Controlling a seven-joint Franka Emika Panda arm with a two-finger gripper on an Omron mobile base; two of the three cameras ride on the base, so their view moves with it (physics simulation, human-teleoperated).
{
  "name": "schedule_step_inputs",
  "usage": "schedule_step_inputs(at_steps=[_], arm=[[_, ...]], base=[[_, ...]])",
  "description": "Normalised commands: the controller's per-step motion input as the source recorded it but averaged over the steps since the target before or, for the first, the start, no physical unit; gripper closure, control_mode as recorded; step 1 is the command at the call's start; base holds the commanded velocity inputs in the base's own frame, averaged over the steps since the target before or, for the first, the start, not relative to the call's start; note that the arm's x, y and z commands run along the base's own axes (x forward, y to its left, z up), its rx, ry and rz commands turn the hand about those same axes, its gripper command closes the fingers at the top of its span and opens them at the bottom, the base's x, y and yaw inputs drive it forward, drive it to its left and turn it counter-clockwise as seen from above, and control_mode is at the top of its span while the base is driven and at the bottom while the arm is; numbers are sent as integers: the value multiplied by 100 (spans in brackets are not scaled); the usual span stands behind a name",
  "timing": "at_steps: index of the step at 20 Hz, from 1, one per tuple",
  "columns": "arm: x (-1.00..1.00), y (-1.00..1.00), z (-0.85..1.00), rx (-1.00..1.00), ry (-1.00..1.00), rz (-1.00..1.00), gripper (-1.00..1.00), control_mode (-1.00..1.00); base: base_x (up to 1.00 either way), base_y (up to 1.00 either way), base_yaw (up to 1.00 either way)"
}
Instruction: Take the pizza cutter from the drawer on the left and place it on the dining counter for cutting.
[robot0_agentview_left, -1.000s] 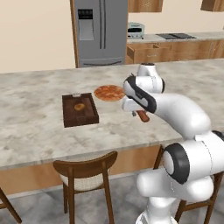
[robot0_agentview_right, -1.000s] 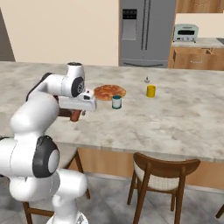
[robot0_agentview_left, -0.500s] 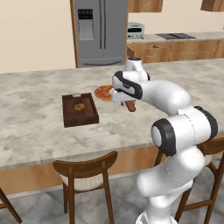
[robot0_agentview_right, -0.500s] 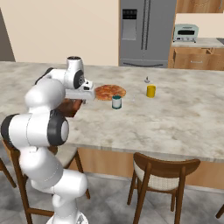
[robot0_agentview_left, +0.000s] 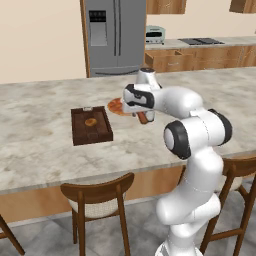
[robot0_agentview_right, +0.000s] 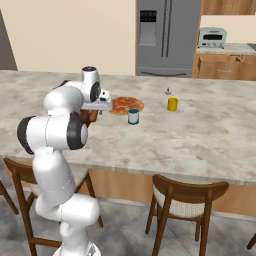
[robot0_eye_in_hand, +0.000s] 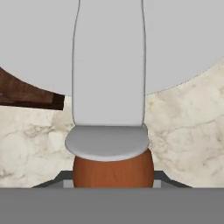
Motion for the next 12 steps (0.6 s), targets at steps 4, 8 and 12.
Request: schedule_step_inputs(at_steps=[4, 8, 12], arm=[[53, 2, -30, 0, 0, 0, 100, -100], [45, 0, -51, 0, 0, 0, 100, -100], [46, 0, -52, 0, 0, 0, 100, -100]], base=[[0, 0, 0], [0, 0, 0], [0, 0, 0]])
